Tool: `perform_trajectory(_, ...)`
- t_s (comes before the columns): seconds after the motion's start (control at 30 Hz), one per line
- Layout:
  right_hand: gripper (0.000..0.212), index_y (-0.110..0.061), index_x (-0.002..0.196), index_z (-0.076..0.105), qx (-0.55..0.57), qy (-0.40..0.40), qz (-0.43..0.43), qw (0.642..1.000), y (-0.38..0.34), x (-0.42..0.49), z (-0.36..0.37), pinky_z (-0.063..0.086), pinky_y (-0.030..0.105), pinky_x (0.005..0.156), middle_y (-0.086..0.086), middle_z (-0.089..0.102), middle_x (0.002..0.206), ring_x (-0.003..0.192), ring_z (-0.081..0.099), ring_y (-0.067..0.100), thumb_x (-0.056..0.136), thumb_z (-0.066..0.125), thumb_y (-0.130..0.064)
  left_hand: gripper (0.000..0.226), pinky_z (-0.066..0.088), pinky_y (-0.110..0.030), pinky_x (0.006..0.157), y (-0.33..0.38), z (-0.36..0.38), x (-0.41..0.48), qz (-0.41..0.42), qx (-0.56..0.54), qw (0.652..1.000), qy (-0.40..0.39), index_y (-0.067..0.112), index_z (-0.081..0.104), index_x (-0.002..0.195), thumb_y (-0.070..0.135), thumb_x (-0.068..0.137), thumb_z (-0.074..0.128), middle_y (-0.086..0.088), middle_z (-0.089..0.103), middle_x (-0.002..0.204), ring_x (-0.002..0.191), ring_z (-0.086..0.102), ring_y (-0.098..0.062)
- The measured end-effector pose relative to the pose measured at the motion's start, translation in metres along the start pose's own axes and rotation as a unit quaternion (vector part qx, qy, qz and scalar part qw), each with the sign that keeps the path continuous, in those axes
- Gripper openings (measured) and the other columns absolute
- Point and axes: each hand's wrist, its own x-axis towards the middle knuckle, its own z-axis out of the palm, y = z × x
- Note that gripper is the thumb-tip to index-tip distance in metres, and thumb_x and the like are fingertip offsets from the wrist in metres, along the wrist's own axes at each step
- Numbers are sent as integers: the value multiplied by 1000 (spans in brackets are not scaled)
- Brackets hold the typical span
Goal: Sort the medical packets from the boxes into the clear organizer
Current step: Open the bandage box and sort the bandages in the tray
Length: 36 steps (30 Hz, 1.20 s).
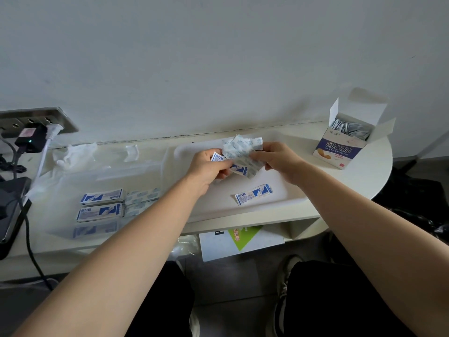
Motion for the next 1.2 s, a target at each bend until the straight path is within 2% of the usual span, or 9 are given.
perform_trajectory(0.33,20,-8,97,70,-70,-22,-24,997,3,-10,2,32,19,53,-1,59,70,54,40,7,94,59,-24,15,49,-18,43,2,6,-6,-84,-128,988,18,8,60,79,-5,82,67,-4,66,54,43,61,-9)
perform_trajectory(0.5,30,0,91,67,-51,48,-55,996,10,-4,-6,33,29,67,26,62,78,70,44,16,88,62,-30,26,53,-24,51,-7,-7,-2,-24,56,998,21,2,65,106,-1,80,71,-11,67,75,50,63,-13)
perform_trajectory(0.57,29,-5,89,68,-71,65,-66,993,11,-2,-12,36,30,69,29,65,88,69,48,16,87,60,-33,36,53,-29,68,-9,-15,-1,26,285,956,56,13,66,110,14,75,76,-5,67,95,77,66,-21)
perform_trajectory(0.63,36,-4,89,66,-107,61,-80,989,13,-2,-16,38,31,68,28,65,91,64,52,26,83,56,-39,47,45,-31,84,-6,-17,-5,79,486,862,124,23,62,117,32,73,77,-3,54,114,104,56,-24)
perform_trajectory(0.7,35,-5,90,66,-126,47,-90,987,13,-5,-16,39,32,68,26,67,91,67,56,32,84,55,-37,54,37,-33,92,-2,-13,-6,170,541,802,188,25,57,122,40,73,74,-5,45,121,113,44,-27)
perform_trajectory(0.77,29,-6,93,68,-103,32,-90,990,9,-9,-15,39,31,69,22,70,92,70,53,18,88,58,-32,60,34,-31,90,4,-2,-4,206,478,836,174,24,54,125,45,71,72,-2,50,120,111,44,-24)
perform_trajectory(0.87,21,-3,100,70,-64,-7,-90,994,1,-17,-11,41,27,69,13,72,92,76,55,10,94,58,-20,35,47,-26,69,11,18,-6,78,137,987,6,13,59,107,19,78,77,-7,66,101,81,62,-18)
perform_trajectory(1.0,19,-15,78,68,-51,10,-95,994,-1,-20,-11,34,12,54,-3,59,66,55,45,-2,94,59,-21,13,53,-21,52,5,26,-7,23,46,999,8,10,63,80,0,81,72,-9,69,75,51,65,-11)
perform_trajectory(1.2,11,-4,94,69,11,-10,-70,997,-3,-21,-22,37,13,60,-2,61,72,59,49,-1,90,62,-11,15,53,-21,49,-5,17,1,-13,-25,997,65,1,66,95,-2,81,70,-11,69,81,49,64,-12)
